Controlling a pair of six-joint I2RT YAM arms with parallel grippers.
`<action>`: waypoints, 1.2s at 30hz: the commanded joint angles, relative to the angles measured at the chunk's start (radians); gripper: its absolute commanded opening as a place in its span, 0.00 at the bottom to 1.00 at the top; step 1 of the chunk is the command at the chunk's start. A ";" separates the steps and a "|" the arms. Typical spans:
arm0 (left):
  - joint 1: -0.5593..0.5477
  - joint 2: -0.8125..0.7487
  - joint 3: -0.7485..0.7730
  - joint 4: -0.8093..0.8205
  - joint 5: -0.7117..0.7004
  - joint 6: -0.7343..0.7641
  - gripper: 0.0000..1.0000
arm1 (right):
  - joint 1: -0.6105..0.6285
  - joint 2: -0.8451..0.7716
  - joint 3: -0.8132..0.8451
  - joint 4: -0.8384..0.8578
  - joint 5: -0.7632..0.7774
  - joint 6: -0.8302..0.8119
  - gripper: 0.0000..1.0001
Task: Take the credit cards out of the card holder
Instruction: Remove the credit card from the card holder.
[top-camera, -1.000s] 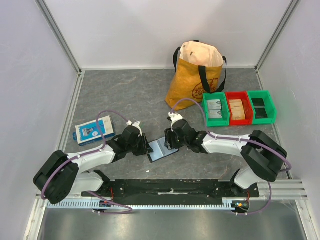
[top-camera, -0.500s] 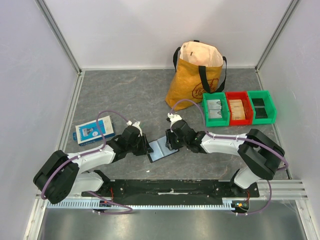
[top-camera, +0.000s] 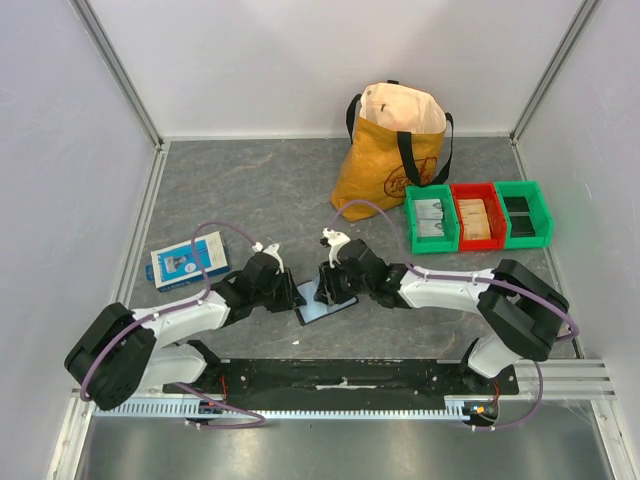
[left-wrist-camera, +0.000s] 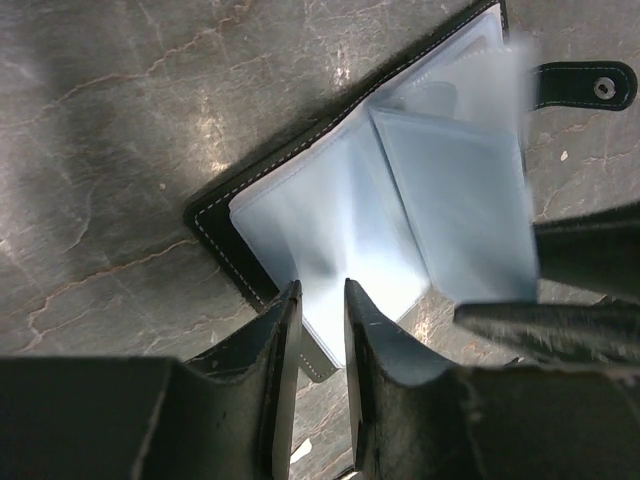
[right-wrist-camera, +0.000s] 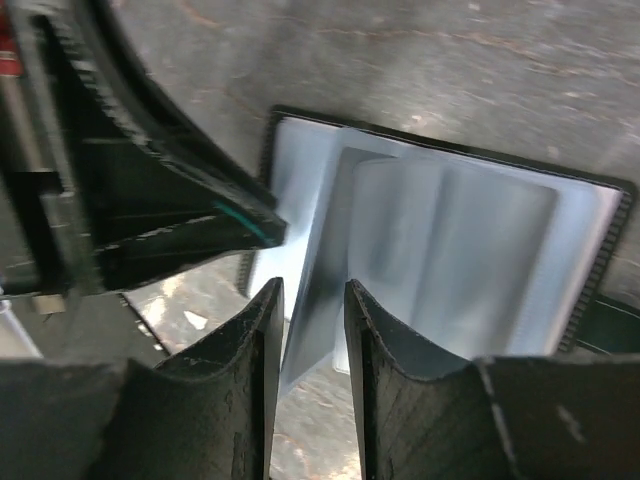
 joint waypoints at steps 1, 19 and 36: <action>-0.008 -0.070 -0.032 -0.069 -0.055 -0.049 0.32 | 0.036 0.018 0.062 0.062 -0.081 0.012 0.39; -0.008 -0.465 -0.080 -0.210 -0.221 -0.140 0.38 | 0.088 -0.016 0.119 -0.056 0.089 -0.062 0.51; -0.008 -0.500 -0.074 -0.251 -0.274 -0.157 0.37 | 0.203 0.110 0.216 -0.174 0.352 -0.203 0.67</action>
